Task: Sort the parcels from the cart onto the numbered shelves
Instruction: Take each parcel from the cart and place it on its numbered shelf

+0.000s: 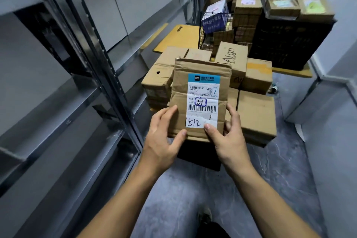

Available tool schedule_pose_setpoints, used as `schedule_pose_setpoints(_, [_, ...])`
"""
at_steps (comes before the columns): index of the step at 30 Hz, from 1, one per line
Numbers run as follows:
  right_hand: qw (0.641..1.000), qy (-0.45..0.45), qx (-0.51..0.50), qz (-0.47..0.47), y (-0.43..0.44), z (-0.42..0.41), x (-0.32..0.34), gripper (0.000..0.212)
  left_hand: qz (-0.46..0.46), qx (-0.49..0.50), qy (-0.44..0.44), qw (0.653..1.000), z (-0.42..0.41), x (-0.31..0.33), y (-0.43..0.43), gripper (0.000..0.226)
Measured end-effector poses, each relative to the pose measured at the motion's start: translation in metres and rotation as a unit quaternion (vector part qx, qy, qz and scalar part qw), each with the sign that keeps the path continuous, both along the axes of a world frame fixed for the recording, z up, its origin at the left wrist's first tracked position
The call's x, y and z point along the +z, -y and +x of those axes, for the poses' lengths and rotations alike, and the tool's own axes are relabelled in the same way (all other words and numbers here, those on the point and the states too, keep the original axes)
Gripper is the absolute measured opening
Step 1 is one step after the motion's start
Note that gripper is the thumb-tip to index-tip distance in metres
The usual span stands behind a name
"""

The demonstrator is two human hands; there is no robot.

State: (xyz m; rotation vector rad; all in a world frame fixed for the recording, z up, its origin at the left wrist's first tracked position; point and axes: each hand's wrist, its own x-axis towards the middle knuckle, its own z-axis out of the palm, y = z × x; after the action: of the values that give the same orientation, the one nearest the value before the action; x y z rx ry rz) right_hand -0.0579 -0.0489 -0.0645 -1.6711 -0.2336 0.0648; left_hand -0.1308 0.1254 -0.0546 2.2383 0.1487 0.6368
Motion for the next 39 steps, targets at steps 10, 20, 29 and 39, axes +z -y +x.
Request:
schedule_pose_setpoints(10, [0.996, 0.038, 0.080, -0.002, 0.000, -0.031, 0.015, 0.068, 0.159, 0.107, -0.027, 0.981, -0.087, 0.032, -0.015, 0.047])
schedule_pose_setpoints(20, [0.969, 0.064, 0.238, 0.008, -0.017, -0.090, 0.038, 0.069, 0.304, 0.293, -0.216, 0.881, -0.225, 0.070, 0.009, 0.050])
schedule_pose_setpoints(29, [0.911, 0.070, 0.402, 0.059, -0.073, -0.220, 0.051, 0.067, 0.280, 0.474, -0.259, 0.794, -0.392, 0.095, 0.046, 0.053])
schedule_pose_setpoints(39, [0.827, 0.062, 0.552, 0.090, -0.116, -0.398, 0.072, 0.066, 0.229, 0.598, -0.293, 0.710, -0.579, 0.099, 0.085, 0.051])
